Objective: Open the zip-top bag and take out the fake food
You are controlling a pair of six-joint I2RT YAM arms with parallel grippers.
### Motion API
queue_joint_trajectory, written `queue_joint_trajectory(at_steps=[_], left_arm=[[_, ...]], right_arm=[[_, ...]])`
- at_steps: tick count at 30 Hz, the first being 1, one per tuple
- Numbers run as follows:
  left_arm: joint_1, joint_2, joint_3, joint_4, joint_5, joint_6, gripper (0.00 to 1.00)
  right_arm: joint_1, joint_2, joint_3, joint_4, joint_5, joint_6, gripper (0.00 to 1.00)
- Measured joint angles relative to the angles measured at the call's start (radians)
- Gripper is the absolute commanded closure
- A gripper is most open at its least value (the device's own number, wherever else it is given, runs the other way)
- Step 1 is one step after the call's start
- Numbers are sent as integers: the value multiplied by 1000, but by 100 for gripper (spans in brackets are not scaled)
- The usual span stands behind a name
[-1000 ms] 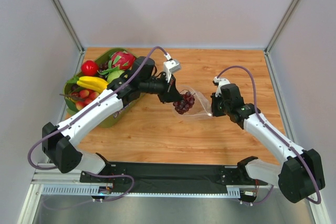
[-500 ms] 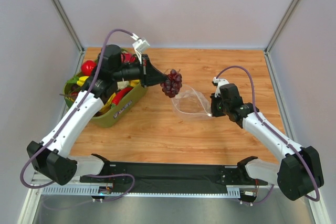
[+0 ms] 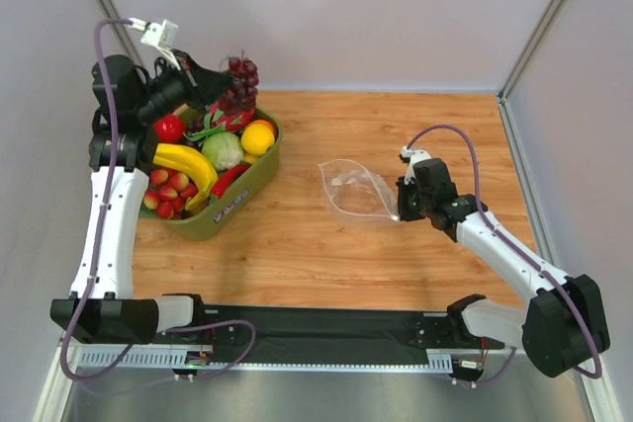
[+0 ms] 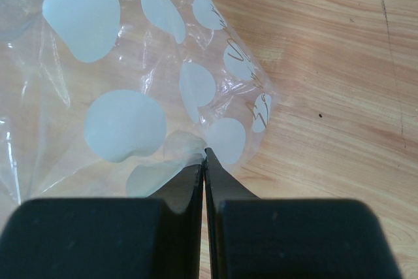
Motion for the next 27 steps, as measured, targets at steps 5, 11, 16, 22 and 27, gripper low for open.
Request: queue_joint_trajectory(at_steps=[5, 11, 16, 22, 27], left_arm=[[126, 51, 91, 0, -26, 58, 100], [220, 188, 93, 15, -32, 90, 100], [247, 291, 70, 53, -24, 99, 100], [270, 371, 87, 116, 23, 100, 100], [283, 404, 92, 122, 43, 114, 100]], right_arm=[[-2, 13, -5, 10, -1, 0, 100], [-6, 26, -13, 21, -6, 0, 100], [-9, 26, -15, 22, -7, 0, 100], [-14, 16, -17, 21, -7, 0, 100], [-14, 13, -17, 21, -7, 0, 100]])
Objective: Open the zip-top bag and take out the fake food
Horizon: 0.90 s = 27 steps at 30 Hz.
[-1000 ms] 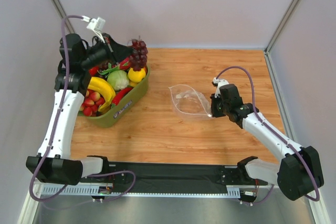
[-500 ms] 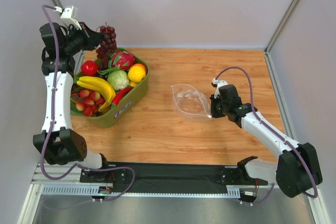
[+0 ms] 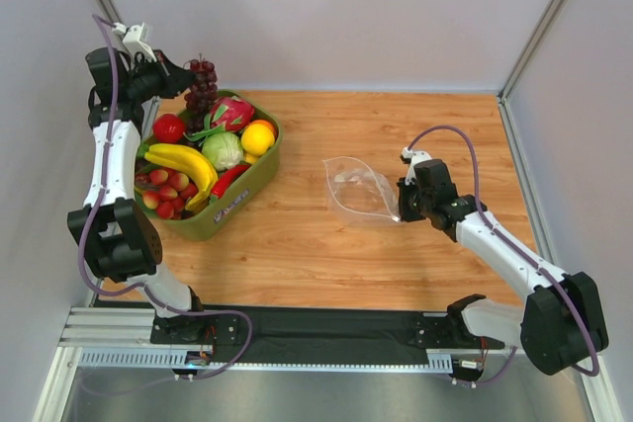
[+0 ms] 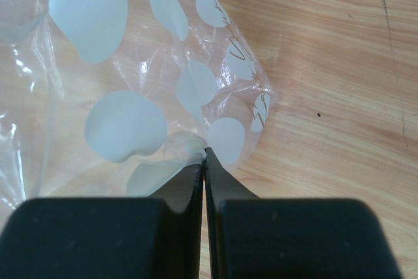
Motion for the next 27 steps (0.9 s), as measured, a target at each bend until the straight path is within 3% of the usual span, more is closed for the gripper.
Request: queue_joint_trajectory(at_steps=[14, 27], left_arm=[[3, -92, -212, -14, 48, 83, 100], [3, -135, -266, -58, 175, 150, 100]], right_arm=[[-3, 0, 0, 0, -5, 0, 100], [-3, -7, -6, 0, -12, 0, 100]])
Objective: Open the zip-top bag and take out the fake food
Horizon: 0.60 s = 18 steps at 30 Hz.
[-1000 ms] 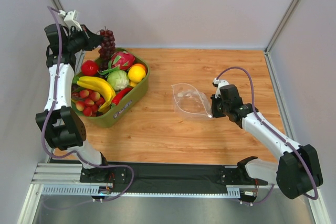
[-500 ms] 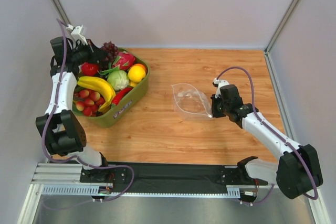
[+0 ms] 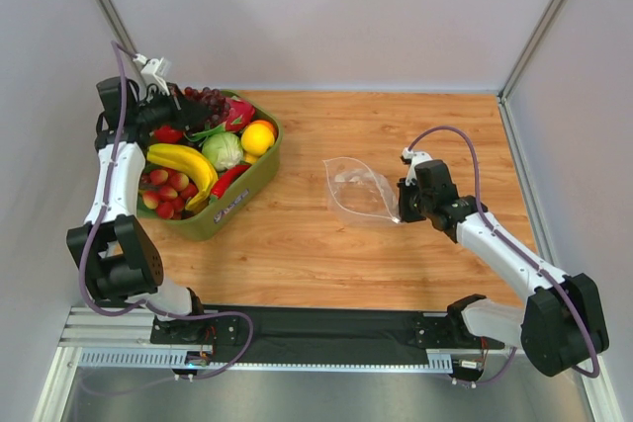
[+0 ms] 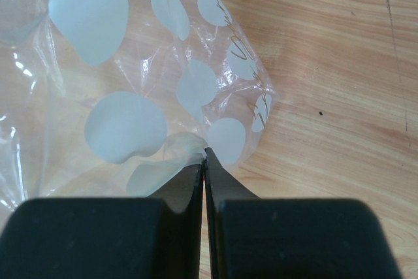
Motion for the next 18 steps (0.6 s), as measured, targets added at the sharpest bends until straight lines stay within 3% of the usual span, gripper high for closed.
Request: queue_joint_trajectory(at_steps=[8, 18], left_arm=[[0, -19, -30, -6, 90, 7, 100], [0, -105, -54, 13, 98, -14, 100]], right_arm=[[0, -2, -8, 0, -1, 0, 100], [0, -8, -9, 0, -8, 0, 100]])
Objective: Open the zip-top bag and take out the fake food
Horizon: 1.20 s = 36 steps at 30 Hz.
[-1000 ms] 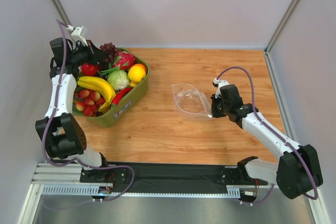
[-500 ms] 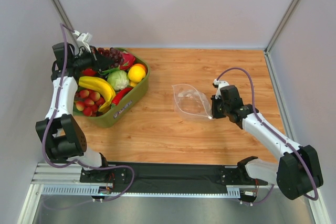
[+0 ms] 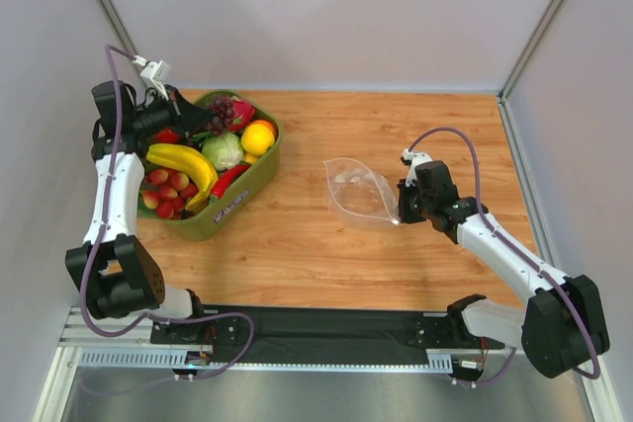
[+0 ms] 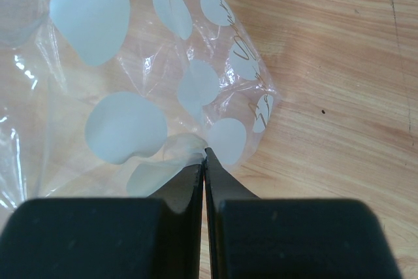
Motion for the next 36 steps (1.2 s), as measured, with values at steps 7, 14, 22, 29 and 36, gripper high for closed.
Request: queue_joint_trajectory(at_steps=[7, 14, 22, 29, 36], left_arm=[[0, -3, -18, -17, -14, -2, 92], [0, -3, -18, -76, -66, 33, 42], [-1, -3, -17, -109, -91, 50, 20], [-10, -9, -17, -108, -96, 48, 5], [-14, -89, -17, -111, -148, 42, 2]], right_arm=[[0, 0, 0, 0, -5, 0, 100], [0, 0, 0, 0, -8, 0, 100], [0, 0, 0, 0, -8, 3, 100], [0, 0, 0, 0, -7, 3, 99], [0, -3, 0, -2, -2, 3, 91]])
